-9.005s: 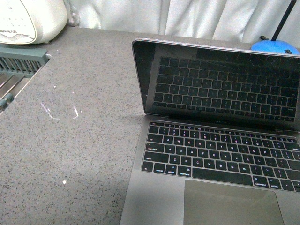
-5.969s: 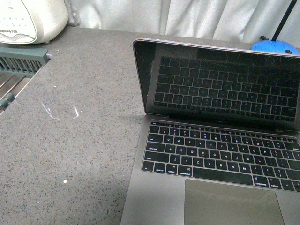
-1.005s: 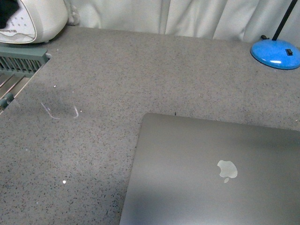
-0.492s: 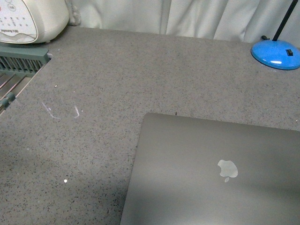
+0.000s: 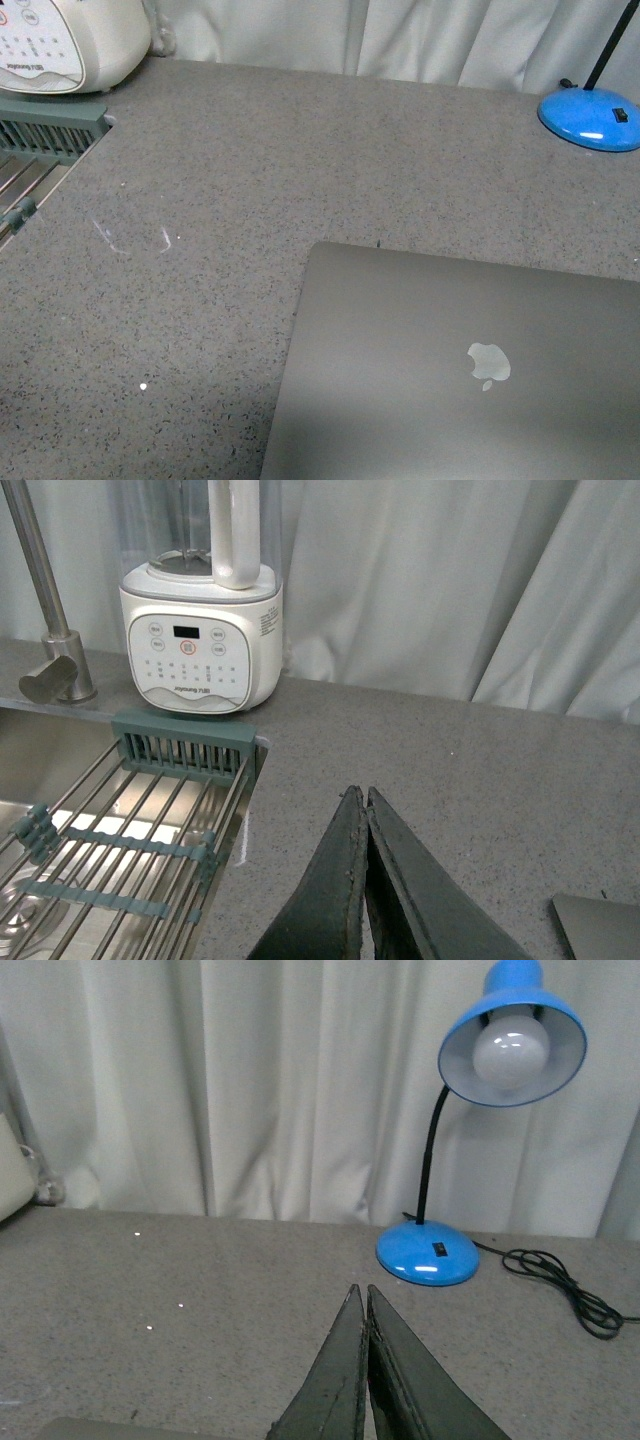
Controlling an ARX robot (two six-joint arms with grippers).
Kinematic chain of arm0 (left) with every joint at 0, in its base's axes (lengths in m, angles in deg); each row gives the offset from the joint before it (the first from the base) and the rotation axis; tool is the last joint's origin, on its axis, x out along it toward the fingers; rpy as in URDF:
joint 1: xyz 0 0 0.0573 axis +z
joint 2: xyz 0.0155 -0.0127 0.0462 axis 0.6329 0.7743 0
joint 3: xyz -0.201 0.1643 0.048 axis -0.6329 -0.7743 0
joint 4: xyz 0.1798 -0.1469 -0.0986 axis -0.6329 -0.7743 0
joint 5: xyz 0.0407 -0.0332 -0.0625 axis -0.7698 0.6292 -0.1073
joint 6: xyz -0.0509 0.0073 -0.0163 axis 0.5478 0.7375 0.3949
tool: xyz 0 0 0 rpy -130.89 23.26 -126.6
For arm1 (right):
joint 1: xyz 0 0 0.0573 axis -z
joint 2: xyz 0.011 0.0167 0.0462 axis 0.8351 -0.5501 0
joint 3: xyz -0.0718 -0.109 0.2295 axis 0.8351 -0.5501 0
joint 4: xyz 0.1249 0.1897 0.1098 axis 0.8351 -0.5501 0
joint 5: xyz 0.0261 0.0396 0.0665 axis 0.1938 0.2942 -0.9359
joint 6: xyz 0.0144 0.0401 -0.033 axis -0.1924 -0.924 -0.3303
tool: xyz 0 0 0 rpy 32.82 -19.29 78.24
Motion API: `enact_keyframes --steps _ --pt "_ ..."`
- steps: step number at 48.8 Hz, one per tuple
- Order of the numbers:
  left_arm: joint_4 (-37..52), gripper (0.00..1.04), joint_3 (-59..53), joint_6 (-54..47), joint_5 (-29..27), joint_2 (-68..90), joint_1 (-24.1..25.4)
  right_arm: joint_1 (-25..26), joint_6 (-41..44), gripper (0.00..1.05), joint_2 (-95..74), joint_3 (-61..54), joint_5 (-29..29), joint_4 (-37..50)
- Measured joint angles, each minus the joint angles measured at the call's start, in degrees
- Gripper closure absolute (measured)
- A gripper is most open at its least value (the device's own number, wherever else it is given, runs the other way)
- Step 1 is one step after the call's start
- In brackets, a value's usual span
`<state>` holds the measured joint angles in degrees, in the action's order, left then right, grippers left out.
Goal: Close laptop
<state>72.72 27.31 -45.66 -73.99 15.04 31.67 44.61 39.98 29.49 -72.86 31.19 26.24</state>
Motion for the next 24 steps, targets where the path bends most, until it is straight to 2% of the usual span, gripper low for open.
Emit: enact_keyframes --steps 2,5,8,11,16,24 --pt "-1.62 1.01 0.0 -0.46 1.14 -1.42 0.94 1.7 0.02 1.04 3.34 0.02 -1.18 -3.74" --pt "-4.22 1.01 0.0 -1.03 6.78 -3.96 5.4 3.5 0.02 1.04 7.69 0.07 -2.6 -8.33" --pt "-6.03 1.01 0.0 -1.16 6.88 -6.23 7.28 5.11 0.04 1.04 11.23 0.11 -4.15 -11.85" --pt "-7.26 1.01 0.0 -1.36 7.21 -7.41 7.39 9.11 0.09 1.04 13.55 0.13 -9.92 -14.69" --pt "-9.14 1.01 0.0 -1.49 7.39 -9.16 7.39 11.52 0.09 1.04 16.02 0.55 -10.51 -17.75" --pt "-11.67 1.01 0.0 -1.49 7.39 -11.82 7.45 11.93 0.09 1.04 18.82 0.7 -10.86 -22.56"
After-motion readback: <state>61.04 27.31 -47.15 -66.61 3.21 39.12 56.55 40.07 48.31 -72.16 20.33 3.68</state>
